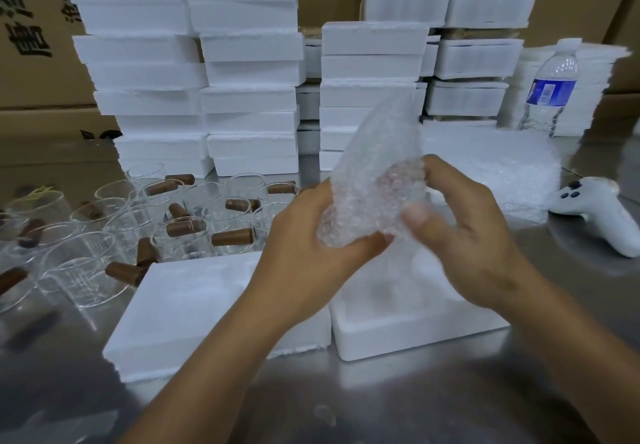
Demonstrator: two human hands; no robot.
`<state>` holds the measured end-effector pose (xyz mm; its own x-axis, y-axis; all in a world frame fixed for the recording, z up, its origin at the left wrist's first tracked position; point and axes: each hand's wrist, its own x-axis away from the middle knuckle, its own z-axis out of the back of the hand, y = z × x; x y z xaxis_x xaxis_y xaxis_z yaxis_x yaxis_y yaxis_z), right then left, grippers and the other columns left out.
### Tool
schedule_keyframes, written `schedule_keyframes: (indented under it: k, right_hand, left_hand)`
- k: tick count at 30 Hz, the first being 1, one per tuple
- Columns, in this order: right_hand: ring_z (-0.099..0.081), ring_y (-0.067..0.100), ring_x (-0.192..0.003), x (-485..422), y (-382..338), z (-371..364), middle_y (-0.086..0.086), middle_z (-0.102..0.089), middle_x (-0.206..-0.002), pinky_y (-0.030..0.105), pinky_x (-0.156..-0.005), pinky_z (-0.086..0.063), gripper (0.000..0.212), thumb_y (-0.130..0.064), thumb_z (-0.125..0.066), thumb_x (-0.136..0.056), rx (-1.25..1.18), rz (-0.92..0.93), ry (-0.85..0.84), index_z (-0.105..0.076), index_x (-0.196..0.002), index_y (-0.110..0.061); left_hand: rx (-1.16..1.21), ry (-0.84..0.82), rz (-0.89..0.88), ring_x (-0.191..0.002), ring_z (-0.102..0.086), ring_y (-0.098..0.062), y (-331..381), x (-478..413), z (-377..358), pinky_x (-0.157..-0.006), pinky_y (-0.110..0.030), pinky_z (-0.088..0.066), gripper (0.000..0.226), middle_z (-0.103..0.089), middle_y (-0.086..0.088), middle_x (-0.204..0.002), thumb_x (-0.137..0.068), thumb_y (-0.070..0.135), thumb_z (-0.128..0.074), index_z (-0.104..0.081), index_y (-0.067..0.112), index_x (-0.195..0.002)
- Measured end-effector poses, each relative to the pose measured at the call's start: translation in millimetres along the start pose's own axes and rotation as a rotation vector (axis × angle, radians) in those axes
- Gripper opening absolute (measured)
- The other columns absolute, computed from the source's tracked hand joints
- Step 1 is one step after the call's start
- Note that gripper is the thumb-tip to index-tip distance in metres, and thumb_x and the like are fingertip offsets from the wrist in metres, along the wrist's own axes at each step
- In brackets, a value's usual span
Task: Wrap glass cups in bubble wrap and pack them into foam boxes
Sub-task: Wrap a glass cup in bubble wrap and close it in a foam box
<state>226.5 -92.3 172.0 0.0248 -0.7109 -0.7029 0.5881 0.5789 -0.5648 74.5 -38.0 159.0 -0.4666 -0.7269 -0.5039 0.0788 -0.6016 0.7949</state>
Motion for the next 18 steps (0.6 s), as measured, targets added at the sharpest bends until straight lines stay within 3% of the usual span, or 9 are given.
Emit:
schedule_keyframes:
  k: [3, 5, 7, 9, 12, 15, 18]
  right_hand:
    - [-0.061, 0.006, -0.086, -0.3, -0.9, -3.3, -0.013, -0.064, -0.087, 0.026, -0.077, -0.049, 0.012, -0.037, -0.059, -0.083, 0.085, -0.005, 0.120, -0.056, -0.088, -0.026]
    - [-0.064, 0.004, -0.084, -1.9, -0.5, -2.0, -0.011, -0.066, -0.084, 0.022, -0.072, -0.054, 0.016, -0.024, -0.067, -0.083, -0.054, -0.106, 0.197, -0.052, -0.088, -0.019]
    - [-0.068, 0.009, -0.085, -3.8, 2.3, 1.2, -0.004, -0.071, -0.088, 0.034, -0.068, -0.059, 0.028, -0.016, -0.070, -0.080, -0.217, -0.247, 0.198, -0.047, -0.096, -0.020]
    - [-0.067, 0.013, -0.089, -4.8, 5.4, 2.4, -0.003, -0.071, -0.090, 0.044, -0.076, -0.058, 0.034, -0.013, -0.070, -0.077, -0.202, -0.295, 0.157, -0.046, -0.098, -0.025]
    - [-0.062, 0.008, -0.090, -5.2, 4.5, 1.0, -0.012, -0.065, -0.091, 0.034, -0.089, -0.050, 0.027, -0.017, -0.069, -0.077, -0.012, -0.173, 0.103, -0.055, -0.093, -0.032]
    - [-0.060, 0.004, -0.092, -4.0, 2.2, -0.1, -0.014, -0.064, -0.092, 0.020, -0.083, -0.048, 0.024, -0.016, -0.058, -0.076, 0.020, -0.098, 0.071, -0.058, -0.092, -0.035]
    - [-0.060, 0.007, -0.098, -1.6, 0.8, -0.9, -0.019, -0.059, -0.094, 0.032, -0.082, -0.052, 0.032, -0.018, -0.060, -0.074, -0.080, -0.069, 0.121, -0.047, -0.099, -0.034]
  left_hand:
    - [-0.122, 0.002, -0.041, -0.090, -0.064, -0.002, -0.2, 1.9, -2.4, -0.072, -0.025, -0.056, 0.046, -0.065, 0.014, -0.101, -0.067, 0.051, -0.073, -0.056, 0.045, -0.110]
    - [-0.164, 0.004, -0.077, -0.096, -0.060, 0.001, -0.6, 2.8, -3.8, -0.072, -0.015, -0.051, 0.057, -0.060, 0.018, -0.108, -0.065, 0.054, -0.073, -0.046, 0.045, -0.115]
    - [-0.145, 0.014, -0.086, -0.096, -0.059, 0.006, 0.4, 3.0, -3.8, -0.069, -0.008, -0.047, 0.066, -0.056, 0.024, -0.108, -0.063, 0.053, -0.075, -0.032, 0.057, -0.112]
    - [-0.172, 0.012, -0.115, -0.096, -0.058, 0.006, 0.2, 3.5, -3.3, -0.069, -0.009, -0.049, 0.075, -0.053, 0.028, -0.110, -0.063, 0.051, -0.076, -0.021, 0.067, -0.111]
    - [-0.296, -0.015, -0.180, -0.103, -0.054, 0.000, -2.4, 4.8, -4.4, -0.077, -0.014, -0.047, 0.071, -0.050, 0.022, -0.116, -0.068, 0.051, -0.072, -0.023, 0.063, -0.118]
    - [-0.334, -0.018, -0.179, -0.107, -0.050, 0.002, -5.4, 4.6, -4.7, -0.083, -0.005, -0.038, 0.059, -0.050, 0.017, -0.121, -0.072, 0.054, -0.067, -0.030, 0.059, -0.119]
    - [-0.320, 0.047, -0.163, -0.104, -0.048, 0.007, -6.5, 2.6, -2.9, -0.079, 0.000, -0.034, 0.051, -0.051, 0.017, -0.115, -0.072, 0.054, -0.066, -0.034, 0.058, -0.111]
